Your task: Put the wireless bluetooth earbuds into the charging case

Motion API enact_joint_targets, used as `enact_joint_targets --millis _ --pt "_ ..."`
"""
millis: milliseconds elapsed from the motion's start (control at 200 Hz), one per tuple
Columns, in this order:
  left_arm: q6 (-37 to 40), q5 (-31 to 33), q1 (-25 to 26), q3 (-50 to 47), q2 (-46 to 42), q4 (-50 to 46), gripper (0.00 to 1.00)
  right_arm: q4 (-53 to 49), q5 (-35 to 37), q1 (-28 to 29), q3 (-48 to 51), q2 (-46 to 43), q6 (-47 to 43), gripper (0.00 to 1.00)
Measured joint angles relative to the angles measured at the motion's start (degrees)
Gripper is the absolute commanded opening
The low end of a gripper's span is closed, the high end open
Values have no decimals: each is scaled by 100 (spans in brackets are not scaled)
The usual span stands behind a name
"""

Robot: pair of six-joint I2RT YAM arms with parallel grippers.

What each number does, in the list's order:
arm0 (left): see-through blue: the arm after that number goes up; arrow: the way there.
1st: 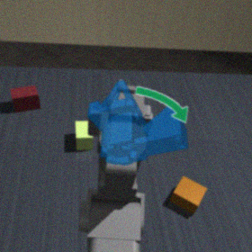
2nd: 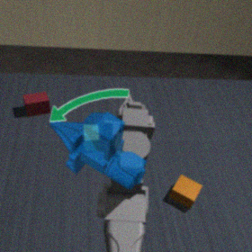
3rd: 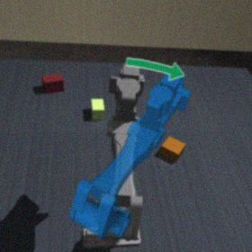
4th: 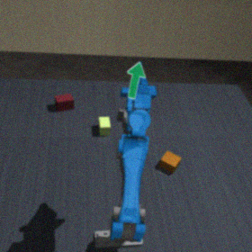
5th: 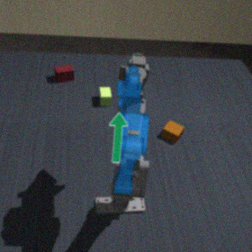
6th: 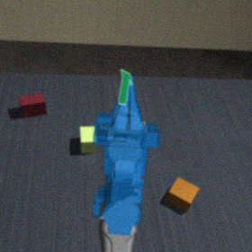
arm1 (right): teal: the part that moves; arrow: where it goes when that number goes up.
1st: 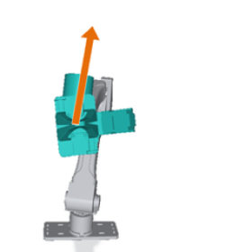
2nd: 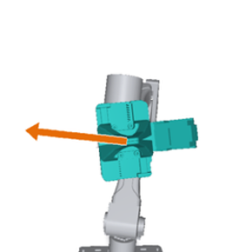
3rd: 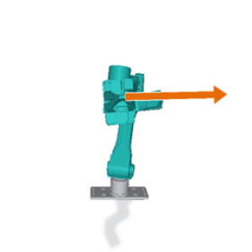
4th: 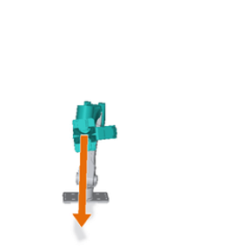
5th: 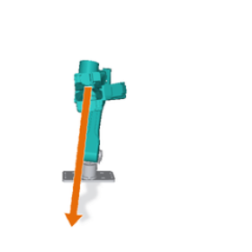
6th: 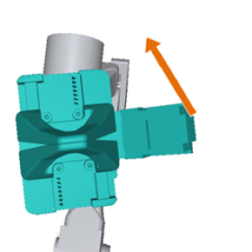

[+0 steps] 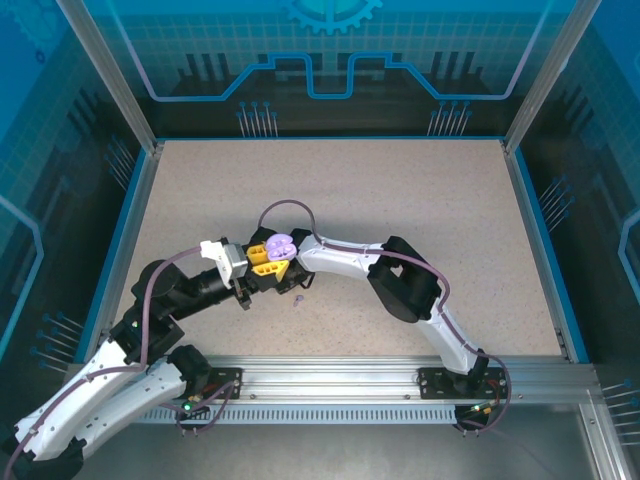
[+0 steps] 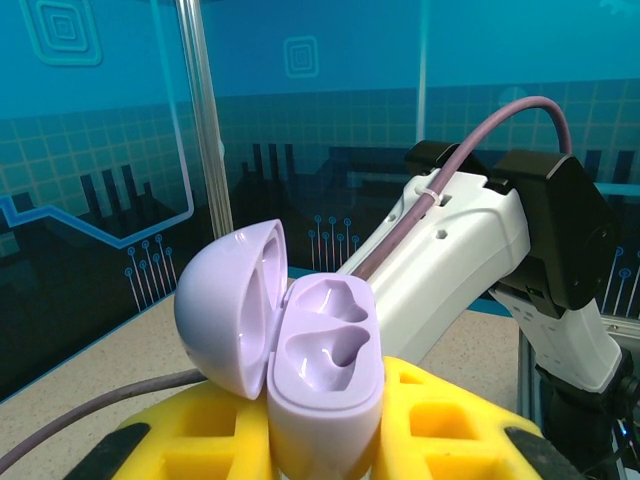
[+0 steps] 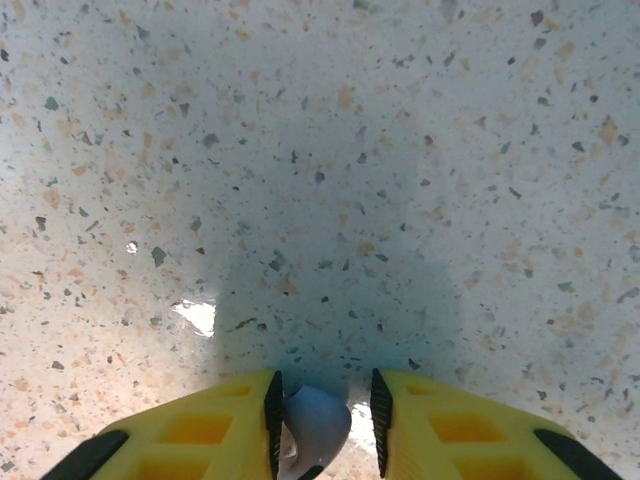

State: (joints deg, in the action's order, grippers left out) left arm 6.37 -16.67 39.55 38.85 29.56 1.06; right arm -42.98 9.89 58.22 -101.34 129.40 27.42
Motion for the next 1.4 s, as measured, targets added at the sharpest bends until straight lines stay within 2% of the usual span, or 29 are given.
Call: enact_joint_targets --millis 165,490,1176,1401 --pt "2 46 0 0 0 -9 8 -9 2 0 0 0 -31 27" --pt "2 66 0 0 0 -81 8 90 20 0 216 -133 -229 39" --pt "0 105 0 0 11 -81 8 192 11 0 835 -518 -457 40" --pt "2 105 0 0 11 -81 8 216 -308 -20 887 -612 -476 42"
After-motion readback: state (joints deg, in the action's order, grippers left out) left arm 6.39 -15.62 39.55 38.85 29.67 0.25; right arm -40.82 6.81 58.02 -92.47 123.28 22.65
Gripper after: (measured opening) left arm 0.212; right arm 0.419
